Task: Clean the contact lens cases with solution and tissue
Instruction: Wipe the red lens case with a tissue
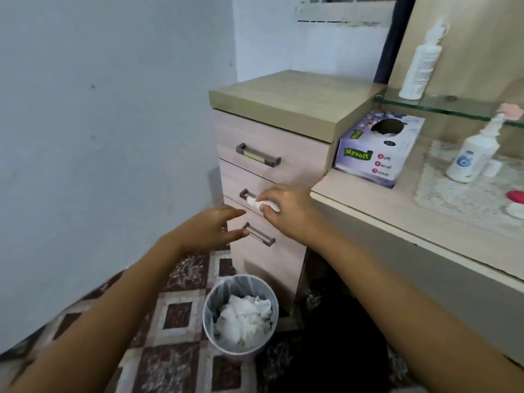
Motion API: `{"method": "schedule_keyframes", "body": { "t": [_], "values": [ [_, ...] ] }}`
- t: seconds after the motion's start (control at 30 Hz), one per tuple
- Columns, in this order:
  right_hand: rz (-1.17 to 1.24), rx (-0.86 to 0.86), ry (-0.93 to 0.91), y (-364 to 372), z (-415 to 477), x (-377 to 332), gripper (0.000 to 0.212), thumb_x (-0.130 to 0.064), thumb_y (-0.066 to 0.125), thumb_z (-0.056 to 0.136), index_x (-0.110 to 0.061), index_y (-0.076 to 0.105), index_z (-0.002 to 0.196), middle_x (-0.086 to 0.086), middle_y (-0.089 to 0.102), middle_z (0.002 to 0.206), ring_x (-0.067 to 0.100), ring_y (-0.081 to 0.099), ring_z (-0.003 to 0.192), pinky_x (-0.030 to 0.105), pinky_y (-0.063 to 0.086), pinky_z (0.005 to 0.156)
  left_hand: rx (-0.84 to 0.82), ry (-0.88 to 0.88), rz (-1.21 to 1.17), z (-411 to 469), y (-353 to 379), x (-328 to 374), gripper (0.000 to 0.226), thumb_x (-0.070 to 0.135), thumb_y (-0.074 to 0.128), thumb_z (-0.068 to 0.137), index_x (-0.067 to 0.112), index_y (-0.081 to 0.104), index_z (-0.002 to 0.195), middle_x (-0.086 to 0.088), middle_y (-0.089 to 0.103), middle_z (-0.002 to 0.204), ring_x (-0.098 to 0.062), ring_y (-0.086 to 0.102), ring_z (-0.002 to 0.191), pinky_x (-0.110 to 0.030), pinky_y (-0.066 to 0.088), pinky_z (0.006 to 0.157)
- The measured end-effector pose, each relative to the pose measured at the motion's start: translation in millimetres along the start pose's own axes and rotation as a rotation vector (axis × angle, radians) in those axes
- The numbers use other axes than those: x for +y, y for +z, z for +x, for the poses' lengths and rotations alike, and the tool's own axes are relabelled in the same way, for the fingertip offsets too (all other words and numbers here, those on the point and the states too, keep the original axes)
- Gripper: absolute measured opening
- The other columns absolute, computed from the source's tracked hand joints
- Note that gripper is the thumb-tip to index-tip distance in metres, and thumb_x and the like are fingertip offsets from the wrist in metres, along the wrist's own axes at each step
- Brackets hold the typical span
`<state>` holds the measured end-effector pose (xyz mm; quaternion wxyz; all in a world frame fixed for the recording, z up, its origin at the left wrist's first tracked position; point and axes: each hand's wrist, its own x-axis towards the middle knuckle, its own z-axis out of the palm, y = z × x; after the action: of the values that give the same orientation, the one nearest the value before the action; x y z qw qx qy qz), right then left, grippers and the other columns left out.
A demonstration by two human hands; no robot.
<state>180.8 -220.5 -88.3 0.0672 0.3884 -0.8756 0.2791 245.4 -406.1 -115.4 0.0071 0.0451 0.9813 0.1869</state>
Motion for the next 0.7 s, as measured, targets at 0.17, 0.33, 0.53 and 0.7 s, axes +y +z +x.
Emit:
{"method": "schedule_keyframes", "body": {
  "t": [0.17, 0.33, 0.53, 0.7],
  "values": [
    [0.006, -0.169, 0.013, 58, 11, 4, 0.028, -0.017, 0.051, 0.090, -0.011, 0.064, 0.114, 0.008, 0.061, 0.119, 0.022, 0.054, 0.111, 0.027, 0.038, 0.093, -0.056, -0.096, -0.062, -7, 41, -45, 0.059, 0.049, 0.054, 0.087, 0.018, 0.047, 0.136, -0.004, 0.050, 0.136, -0.016, 0.049, 0.121, -0.027, 0.036, 0.102],
    [0.044, -0.312, 0.108, 113, 5, 20, 0.029, -0.014, 0.050, 0.089, -0.009, 0.064, 0.113, 0.011, 0.060, 0.118, 0.023, 0.054, 0.110, 0.029, 0.039, 0.094, -0.106, -0.177, -0.123, -13, 87, -69, 0.053, 0.044, 0.054, 0.089, 0.019, 0.046, 0.135, -0.004, 0.052, 0.134, -0.016, 0.050, 0.119, -0.019, 0.033, 0.094],
    [0.049, -0.494, 0.224, 168, -8, 42, 0.030, -0.013, 0.051, 0.087, -0.011, 0.063, 0.115, 0.011, 0.059, 0.118, 0.024, 0.053, 0.110, 0.025, 0.038, 0.091, -0.221, -0.286, -0.167, -21, 138, -90, 0.057, 0.044, 0.054, 0.090, 0.015, 0.044, 0.137, -0.008, 0.050, 0.134, -0.021, 0.049, 0.119, -0.029, 0.037, 0.099],
    [0.107, -0.610, 0.359, 201, -22, 55, 0.028, -0.010, 0.056, 0.084, -0.012, 0.064, 0.111, 0.012, 0.061, 0.114, 0.025, 0.058, 0.100, 0.026, 0.044, 0.077, -0.312, -0.361, -0.191, -26, 165, -98, 0.053, 0.044, 0.053, 0.090, 0.014, 0.047, 0.134, -0.011, 0.052, 0.131, -0.026, 0.048, 0.120, -0.033, 0.038, 0.098]
  ]
}}
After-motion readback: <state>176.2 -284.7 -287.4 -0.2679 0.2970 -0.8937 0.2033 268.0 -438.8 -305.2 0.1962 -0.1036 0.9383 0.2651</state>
